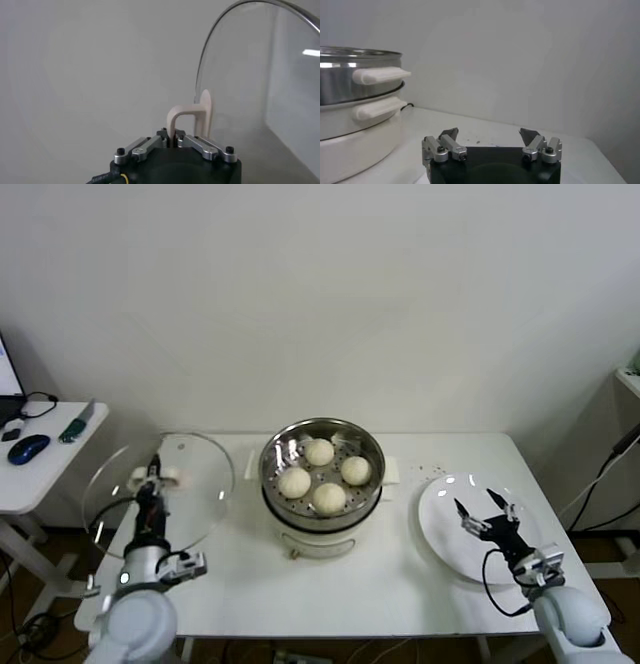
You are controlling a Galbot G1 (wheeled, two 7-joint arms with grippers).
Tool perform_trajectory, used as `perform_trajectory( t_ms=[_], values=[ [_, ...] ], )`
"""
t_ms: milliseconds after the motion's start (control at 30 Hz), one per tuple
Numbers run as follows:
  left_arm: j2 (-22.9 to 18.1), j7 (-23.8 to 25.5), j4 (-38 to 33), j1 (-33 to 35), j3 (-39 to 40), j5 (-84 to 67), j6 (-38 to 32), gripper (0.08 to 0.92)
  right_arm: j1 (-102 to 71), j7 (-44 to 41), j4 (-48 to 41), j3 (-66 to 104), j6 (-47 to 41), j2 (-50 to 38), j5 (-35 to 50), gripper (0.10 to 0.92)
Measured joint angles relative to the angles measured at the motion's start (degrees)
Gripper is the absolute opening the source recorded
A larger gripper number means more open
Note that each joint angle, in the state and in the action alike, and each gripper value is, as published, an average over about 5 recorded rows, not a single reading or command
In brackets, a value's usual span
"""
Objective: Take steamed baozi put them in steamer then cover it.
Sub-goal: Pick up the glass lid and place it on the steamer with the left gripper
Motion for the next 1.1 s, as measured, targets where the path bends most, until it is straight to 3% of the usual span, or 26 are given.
perform_trajectory(
  t_ms=[167, 333, 667, 1100],
  values=[
    [1.99, 4.05, -1.45, -6.62, 5.58, 1.21, 1.99, 0.150, 1.54, 0.07, -1.08, -0.71, -0.30, 0.06, -1.03, 0.823],
    [0.33, 8.58, -0.60, -14.16, 12.19, 4.32, 2.79, 0.150, 2.43, 0.27, -2.18, -0.80, -0.30, 0.12, -2.05, 0.823],
    [-9.65, 13.98, 6.25, -23.70, 21.75, 12.06, 2.80, 0.150, 2.39, 0.32, -3.45, 0.24, 0.19, 0.00, -3.36, 0.823],
    [-23.72, 15.73, 16.63, -27.19, 25.39, 18.03, 2.81, 0.150, 1.28, -0.17, -4.03, 1.84, 0.88, 0.59, -4.77, 0.823]
  ],
)
